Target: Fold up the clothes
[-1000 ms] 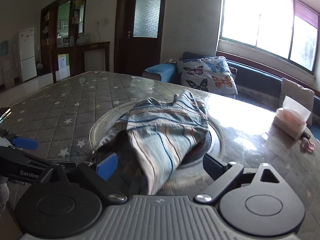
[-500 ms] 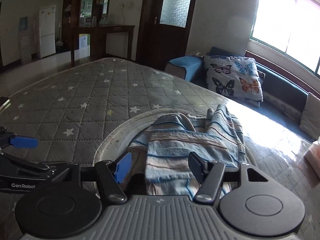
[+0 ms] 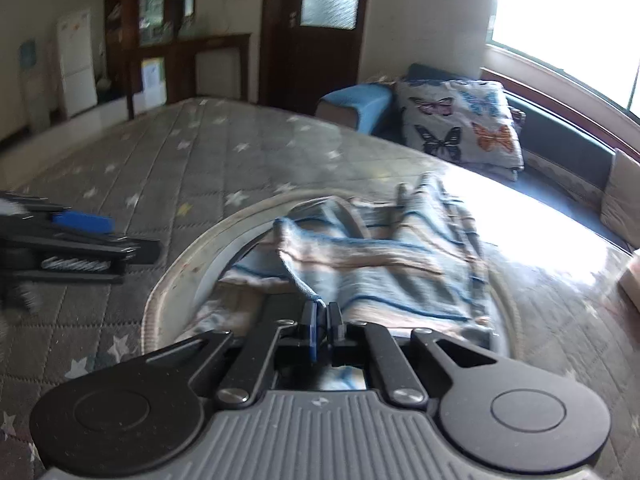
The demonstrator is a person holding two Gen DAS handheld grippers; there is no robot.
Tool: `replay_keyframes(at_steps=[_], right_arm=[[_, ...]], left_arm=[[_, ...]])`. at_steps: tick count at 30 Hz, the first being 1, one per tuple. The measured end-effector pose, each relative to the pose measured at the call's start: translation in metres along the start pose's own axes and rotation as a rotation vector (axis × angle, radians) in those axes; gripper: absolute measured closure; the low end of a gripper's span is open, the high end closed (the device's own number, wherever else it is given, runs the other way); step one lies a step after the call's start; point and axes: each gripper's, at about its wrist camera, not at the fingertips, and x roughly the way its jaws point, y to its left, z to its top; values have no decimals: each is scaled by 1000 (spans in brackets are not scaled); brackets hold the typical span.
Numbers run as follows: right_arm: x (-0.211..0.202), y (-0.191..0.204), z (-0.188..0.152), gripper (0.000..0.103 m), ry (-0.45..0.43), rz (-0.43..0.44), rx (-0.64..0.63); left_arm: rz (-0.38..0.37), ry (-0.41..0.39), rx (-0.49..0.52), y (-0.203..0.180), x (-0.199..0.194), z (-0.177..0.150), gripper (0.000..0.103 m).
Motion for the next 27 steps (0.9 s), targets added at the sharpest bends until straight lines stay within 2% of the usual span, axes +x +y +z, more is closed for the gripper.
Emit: replay_keyframes(at_steps=[6,11,14,20,23,25,27], right_arm=[[-24,-36,-9,100,-51,-24,101],[-42,-72,-24,101,-72,-54,198],[-52,-97,-37,101,-70,-78,272],[-57,-128,-58,100,-54,-94,356],[-50,-137,-62,98,-43,-75,377],[-44,-136,-62,94,-35,-65,376],[-37,-135,-61,90,-28,-58,369]], left_arm=[[-130,10,8,-20,34,22,38],[-208,19,4,-29,54,33,31],[-230,23,2,-34,64,38,22],[-302,82,-25,-41,84,39,25],[-336,96,-12,-45,87,38,53],[-355,106,-10,-45,89,39,81],[-360,100,-11,-44,85,38,92]])
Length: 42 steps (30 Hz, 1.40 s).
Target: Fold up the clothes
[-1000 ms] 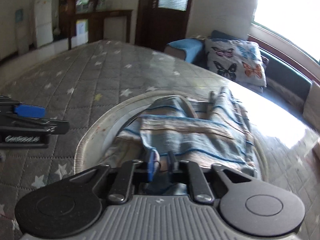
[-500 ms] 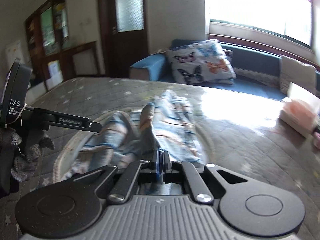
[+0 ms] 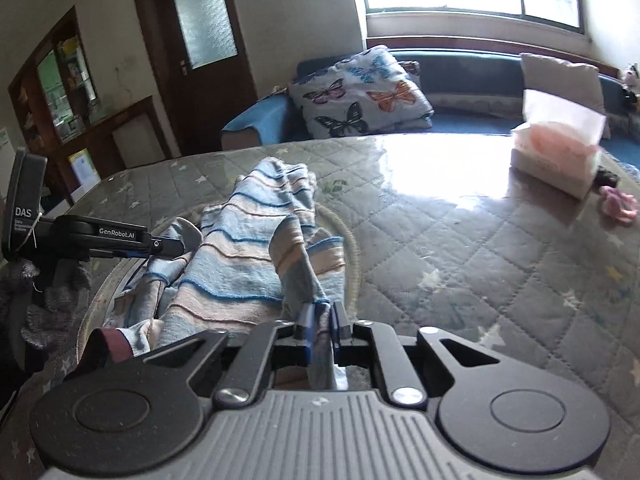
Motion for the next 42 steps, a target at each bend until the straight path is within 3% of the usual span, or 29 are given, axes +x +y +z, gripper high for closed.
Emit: replay_keyframes(at_steps=[3,5,6,7,8,17,26,31,33,35,38,42], right_arm=[[12,3,1,79,8,-22,-25],[17,4,1,78,9,-31,-38],[18,5,1,80,10,-35,-47],[18,6,1,94,9,-39,-50],[17,6,1,99,5,-44,-46],[-40,-21,-10,101,-90,-145,44],[-107,-52,-45,101,-124,-205,130],[-138,-58,-82,100,-52,-241,120],[-143,-61,-92,97,-4,-229,117],[-149,-62,-98,86,26,-241,99],[-161,-63,-94,85,24,-260,73],[-163,-61,-72,85,2,-250,27]], left_arm=[[15,-38,6,-2,-14,0,98],[30,-67,1,-1,-27,1,98],[37,-82,-1,-1,-35,1,99],[50,-96,-5,1,-42,1,99],[65,-110,-9,3,-50,0,99],[249,-189,-110,38,-134,-27,99],[407,-150,-211,70,-201,-84,99],[466,-20,-222,84,-214,-122,98],[469,-8,-210,87,-220,-125,92],[472,-1,-197,89,-225,-128,86],[482,-37,-155,83,-235,-119,74],[470,-68,-99,73,-230,-96,72]])
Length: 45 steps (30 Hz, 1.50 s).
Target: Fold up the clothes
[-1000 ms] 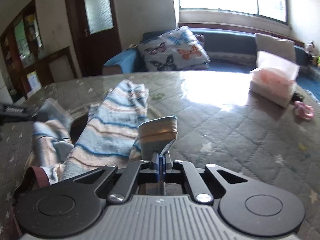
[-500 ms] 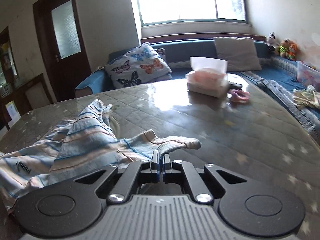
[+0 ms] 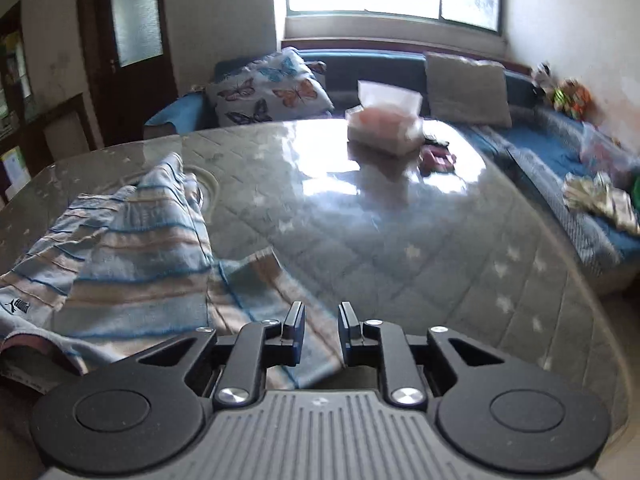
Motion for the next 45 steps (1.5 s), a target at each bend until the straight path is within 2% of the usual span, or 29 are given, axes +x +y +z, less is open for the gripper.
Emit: replay_keyframes(at_steps=[5,11,17,19,23,25,28,36,38,40,42,45], right_arm=[[35,19,37,86,-6,76,-69],[93,53,93,86,10,195,-117],[156,89,123,86,50,263,-180],[178,101,129,86,59,278,-190],[219,119,135,86,95,318,-191],[235,126,136,86,105,335,-197],[255,131,137,86,128,352,-189],[274,135,138,85,141,397,-158],[274,135,139,96,145,404,-150],[271,137,139,99,137,396,-155],[266,137,140,101,119,379,-164],[254,133,146,101,73,334,-180]], left_arm=[[-47,-9,55,-31,24,29,72],[-97,6,119,-72,72,67,72],[-163,17,194,-113,124,87,70],[-190,24,215,-124,140,91,70],[-189,26,230,-136,164,93,67],[-194,25,228,-138,173,95,62],[-190,32,221,-137,183,96,59],[-206,32,224,-136,198,93,61],[-207,21,229,-135,198,93,68],[-215,13,233,-135,197,93,88],[-232,10,234,-136,196,93,98],[-212,-39,239,-135,188,97,99]])
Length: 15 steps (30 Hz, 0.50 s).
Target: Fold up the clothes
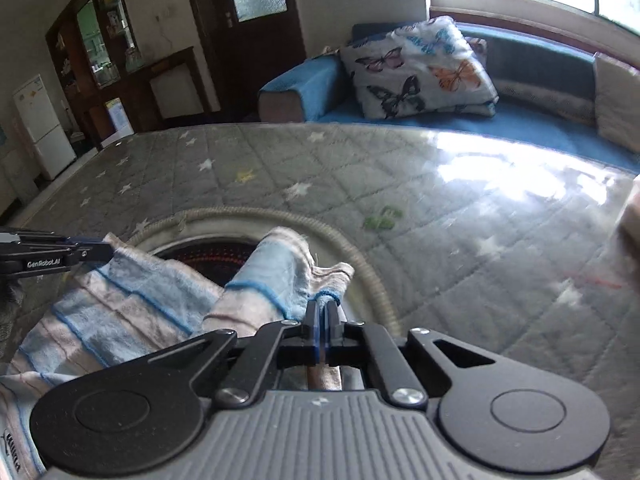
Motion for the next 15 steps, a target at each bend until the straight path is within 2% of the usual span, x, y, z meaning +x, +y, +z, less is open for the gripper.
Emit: replay_keyframes(at_steps=[8,13,15], right_arm=[[-39,-41,16,102,-110,-209,14],[-28,-62,21,102,-130,-264,38],[-15,-66,20,102,-116,-270,41]], left_arm=[[77,-143,-34,21,-14,30,99],[112,-184,-26,24,4,41,99],[127,-165,-14,22,19,40,99]])
